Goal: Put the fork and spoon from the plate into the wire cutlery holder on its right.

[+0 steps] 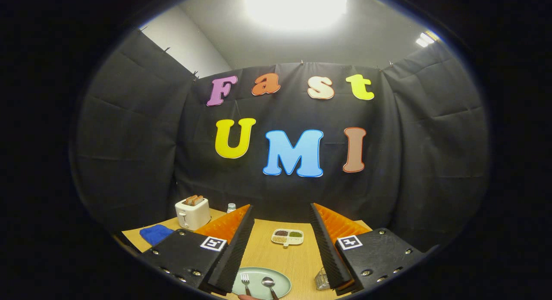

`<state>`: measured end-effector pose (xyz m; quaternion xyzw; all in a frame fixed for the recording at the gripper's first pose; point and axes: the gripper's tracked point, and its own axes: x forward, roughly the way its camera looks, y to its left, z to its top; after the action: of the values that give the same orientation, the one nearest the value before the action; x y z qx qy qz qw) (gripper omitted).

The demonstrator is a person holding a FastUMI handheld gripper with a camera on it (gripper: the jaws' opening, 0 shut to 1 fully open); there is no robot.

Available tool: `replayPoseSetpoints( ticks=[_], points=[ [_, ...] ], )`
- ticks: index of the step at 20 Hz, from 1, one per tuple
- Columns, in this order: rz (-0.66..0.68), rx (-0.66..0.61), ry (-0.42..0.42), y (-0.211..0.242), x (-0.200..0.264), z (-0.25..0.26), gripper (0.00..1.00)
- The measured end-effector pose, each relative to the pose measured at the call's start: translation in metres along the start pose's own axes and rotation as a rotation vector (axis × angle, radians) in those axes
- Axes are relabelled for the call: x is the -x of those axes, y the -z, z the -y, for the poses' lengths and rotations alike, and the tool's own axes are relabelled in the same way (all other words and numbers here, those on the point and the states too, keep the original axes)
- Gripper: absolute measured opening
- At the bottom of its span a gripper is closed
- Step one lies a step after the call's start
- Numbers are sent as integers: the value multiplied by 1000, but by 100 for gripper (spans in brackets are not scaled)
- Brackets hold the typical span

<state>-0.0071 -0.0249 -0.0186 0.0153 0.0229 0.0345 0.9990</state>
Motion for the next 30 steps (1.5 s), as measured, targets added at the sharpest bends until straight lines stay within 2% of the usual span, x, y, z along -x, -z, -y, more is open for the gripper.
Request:
replayPoseSetpoints(
  ticks=[5,10,18,25,30],
  points=[
    [-92,-22,-24,41,6,14,78],
    [-285,5,-75,118,12,20,79],
    [-495,10,-110,199,28,21,79],
    [-710,64,-141,264,45,22,79],
    [-882,116,-209,307,63,14,79]
  ],
)
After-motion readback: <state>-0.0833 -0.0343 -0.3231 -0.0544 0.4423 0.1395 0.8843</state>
